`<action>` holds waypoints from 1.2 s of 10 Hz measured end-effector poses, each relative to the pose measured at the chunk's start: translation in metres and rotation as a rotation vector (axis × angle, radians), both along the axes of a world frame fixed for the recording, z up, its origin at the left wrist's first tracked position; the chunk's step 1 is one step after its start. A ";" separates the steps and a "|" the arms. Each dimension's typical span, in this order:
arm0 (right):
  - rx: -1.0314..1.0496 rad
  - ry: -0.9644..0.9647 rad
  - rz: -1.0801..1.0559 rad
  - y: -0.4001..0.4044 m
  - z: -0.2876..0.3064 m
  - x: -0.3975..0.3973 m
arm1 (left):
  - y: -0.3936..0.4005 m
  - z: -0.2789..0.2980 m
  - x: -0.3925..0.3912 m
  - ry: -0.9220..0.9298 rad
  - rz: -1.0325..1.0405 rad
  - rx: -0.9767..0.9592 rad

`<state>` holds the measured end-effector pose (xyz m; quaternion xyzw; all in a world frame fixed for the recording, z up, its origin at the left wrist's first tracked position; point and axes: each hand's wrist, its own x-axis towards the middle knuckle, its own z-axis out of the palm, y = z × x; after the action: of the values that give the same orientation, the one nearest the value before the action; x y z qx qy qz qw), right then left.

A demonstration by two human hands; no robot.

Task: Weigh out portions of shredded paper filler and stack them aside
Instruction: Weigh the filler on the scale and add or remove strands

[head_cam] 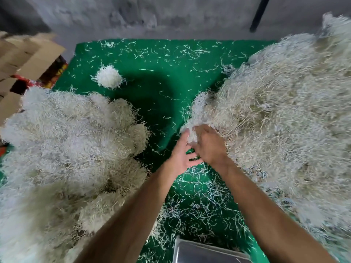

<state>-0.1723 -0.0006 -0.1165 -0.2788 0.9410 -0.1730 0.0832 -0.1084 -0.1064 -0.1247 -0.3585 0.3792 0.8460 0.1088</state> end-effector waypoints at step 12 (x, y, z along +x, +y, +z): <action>-0.344 -0.198 -0.394 0.184 0.099 0.374 | 0.090 0.094 0.363 0.079 -0.102 -0.689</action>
<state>0.2016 0.1836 -0.0179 -0.0823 0.9211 -0.3695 0.0908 0.2542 -0.0159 -0.0307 -0.3218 0.6638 0.6751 0.0091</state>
